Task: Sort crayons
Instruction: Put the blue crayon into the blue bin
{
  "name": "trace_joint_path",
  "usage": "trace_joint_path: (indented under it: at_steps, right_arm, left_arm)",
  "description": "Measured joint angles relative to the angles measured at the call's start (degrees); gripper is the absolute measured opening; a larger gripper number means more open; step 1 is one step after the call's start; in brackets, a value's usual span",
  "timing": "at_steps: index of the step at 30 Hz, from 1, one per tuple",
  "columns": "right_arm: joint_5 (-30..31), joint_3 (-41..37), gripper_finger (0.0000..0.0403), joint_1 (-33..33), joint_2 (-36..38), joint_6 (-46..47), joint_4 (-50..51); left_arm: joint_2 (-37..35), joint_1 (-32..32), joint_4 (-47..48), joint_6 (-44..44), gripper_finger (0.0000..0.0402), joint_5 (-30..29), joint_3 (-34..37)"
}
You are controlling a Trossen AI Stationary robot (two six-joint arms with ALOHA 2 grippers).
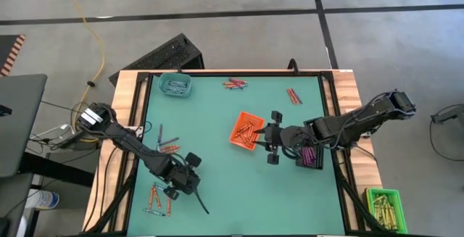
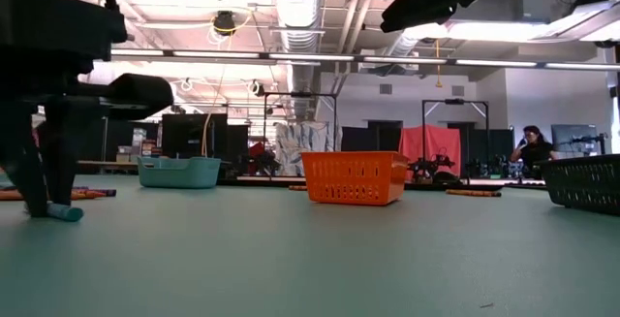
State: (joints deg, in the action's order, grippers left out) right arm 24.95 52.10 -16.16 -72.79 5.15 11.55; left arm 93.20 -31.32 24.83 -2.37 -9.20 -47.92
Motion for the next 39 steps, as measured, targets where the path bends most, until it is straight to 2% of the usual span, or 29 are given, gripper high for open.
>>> trace_joint_path:
  at_steps: [10, 17, 23, 29, 35, 39]
  right_arm:
    - [0.0, 0.0, 0.0159, 0.0, 0.0, -0.05, 0.05]
    - [-0.01, 0.0, 0.0159, 0.0, 0.0, -0.01, 0.57]
    - [-0.04, 0.0, 0.0159, -0.28, 0.0, 2.29, 3.18]
    - [-0.07, 0.0, 0.0159, -1.19, -0.01, 3.47, 4.94]
    - [0.02, 0.0, 0.0159, -2.57, -0.02, 3.86, 4.96]
    - [0.41, 0.0, 0.0159, -3.2, -0.34, 4.08, 5.49]
  left_arm:
    - [0.1, 0.25, 0.8, -2.97, 0.0002, -5.94, -2.06]
    - [-0.32, 3.3, 10.86, -9.74, 0.0001, -11.93, -7.66]
    - [-4.46, 9.47, 18.56, -15.98, 0.0002, -16.63, -9.27]
    - [-11.66, 19.41, 20.84, -23.02, 0.0003, -18.66, -9.31]
    - [-17.58, 32.34, 21.34, -30.65, 0.0002, -17.51, -9.31]
    - [-17.82, 41.05, 20.58, -34.02, 0.0, -4.86, -8.86]
